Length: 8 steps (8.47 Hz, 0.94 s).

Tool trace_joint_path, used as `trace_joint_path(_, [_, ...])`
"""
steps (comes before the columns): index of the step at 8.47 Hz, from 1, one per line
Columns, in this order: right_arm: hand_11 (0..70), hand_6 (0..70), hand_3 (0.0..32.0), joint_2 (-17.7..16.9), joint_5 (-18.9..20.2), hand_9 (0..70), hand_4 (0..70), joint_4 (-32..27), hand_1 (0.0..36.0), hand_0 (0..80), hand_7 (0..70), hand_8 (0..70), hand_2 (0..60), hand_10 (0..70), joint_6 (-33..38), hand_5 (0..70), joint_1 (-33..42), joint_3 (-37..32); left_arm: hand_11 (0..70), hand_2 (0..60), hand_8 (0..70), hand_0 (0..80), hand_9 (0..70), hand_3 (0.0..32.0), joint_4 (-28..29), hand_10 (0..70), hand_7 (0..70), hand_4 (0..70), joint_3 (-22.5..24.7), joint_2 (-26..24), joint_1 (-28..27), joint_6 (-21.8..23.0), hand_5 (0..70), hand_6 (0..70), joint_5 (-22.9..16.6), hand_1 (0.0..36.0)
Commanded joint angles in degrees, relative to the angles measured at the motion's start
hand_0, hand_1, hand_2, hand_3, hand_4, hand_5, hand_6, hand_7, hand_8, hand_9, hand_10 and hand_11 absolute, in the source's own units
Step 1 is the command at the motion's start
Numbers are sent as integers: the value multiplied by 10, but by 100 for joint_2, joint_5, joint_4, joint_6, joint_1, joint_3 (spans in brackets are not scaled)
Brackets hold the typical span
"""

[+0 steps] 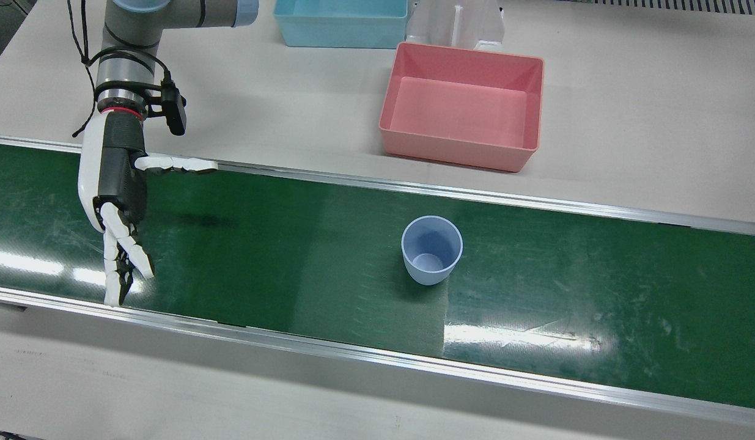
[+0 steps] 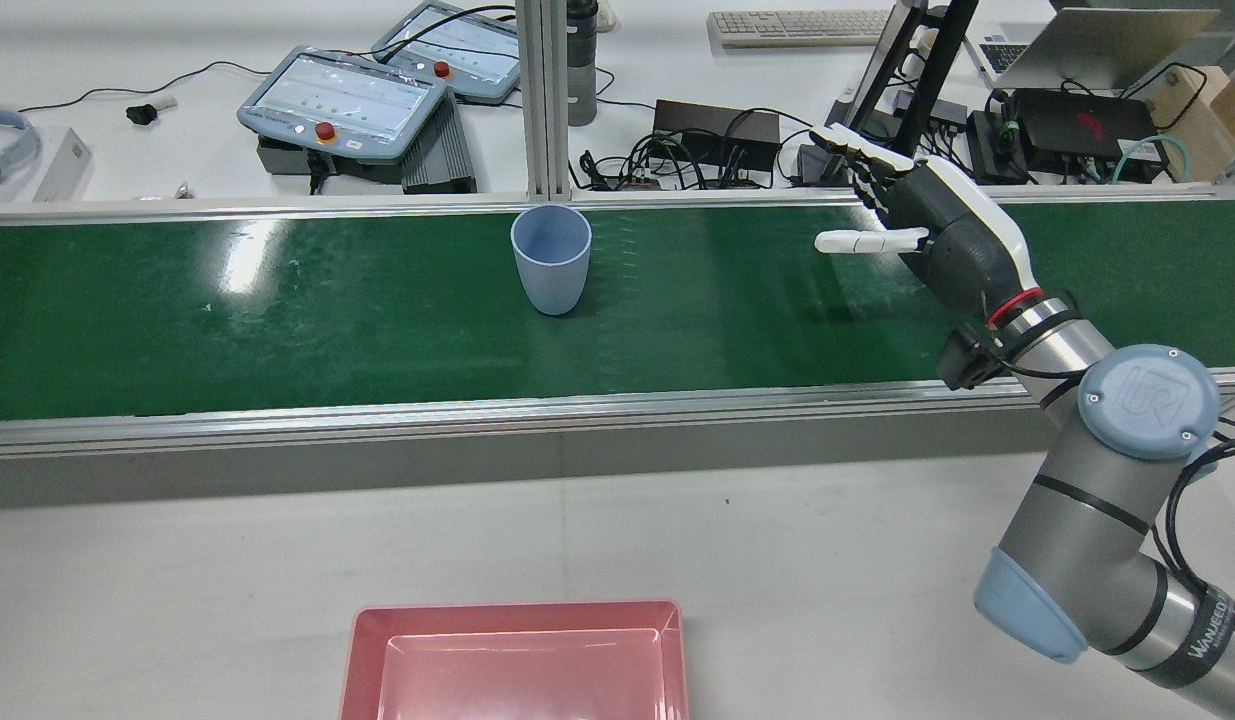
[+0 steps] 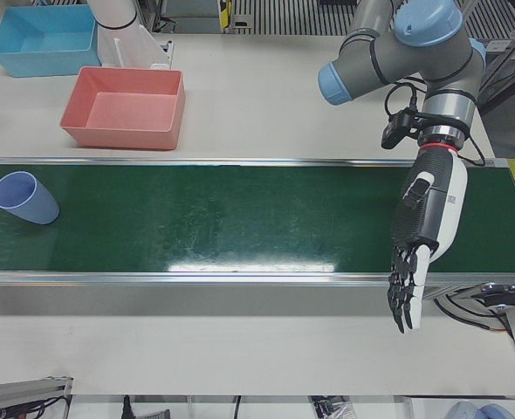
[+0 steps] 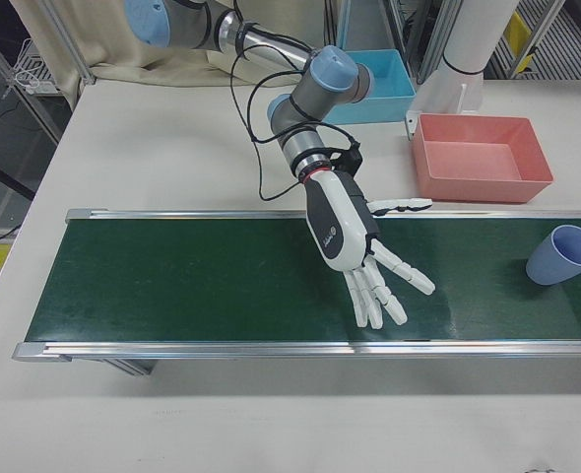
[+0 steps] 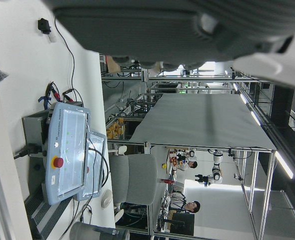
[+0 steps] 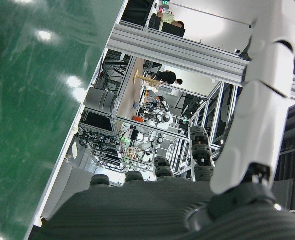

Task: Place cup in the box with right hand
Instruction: 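Move the right hand along the conveyor toward the approaching blue cup, then position the open right hand beside the cup and close fingers around it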

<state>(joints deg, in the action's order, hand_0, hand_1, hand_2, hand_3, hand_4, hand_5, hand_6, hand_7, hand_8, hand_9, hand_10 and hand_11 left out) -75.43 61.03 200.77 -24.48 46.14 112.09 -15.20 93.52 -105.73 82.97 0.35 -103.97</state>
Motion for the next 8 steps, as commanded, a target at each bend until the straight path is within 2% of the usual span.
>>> trace_joint_path(1, [0,37,0,11,-3,21,0,6,202,503,108,0,62,0,5,49,-35,-12,0,0,0,0,0,0,0,0,0,0,0,0,0,0,0,0,0,0])
trace_joint_path(8, [0,39,0,11,15,26,0,6,202,503,122,0,74,0,-4,48,-88,-21,0,0,0,0,0,0,0,0,0,0,0,0,0,0,0,0,0,0])
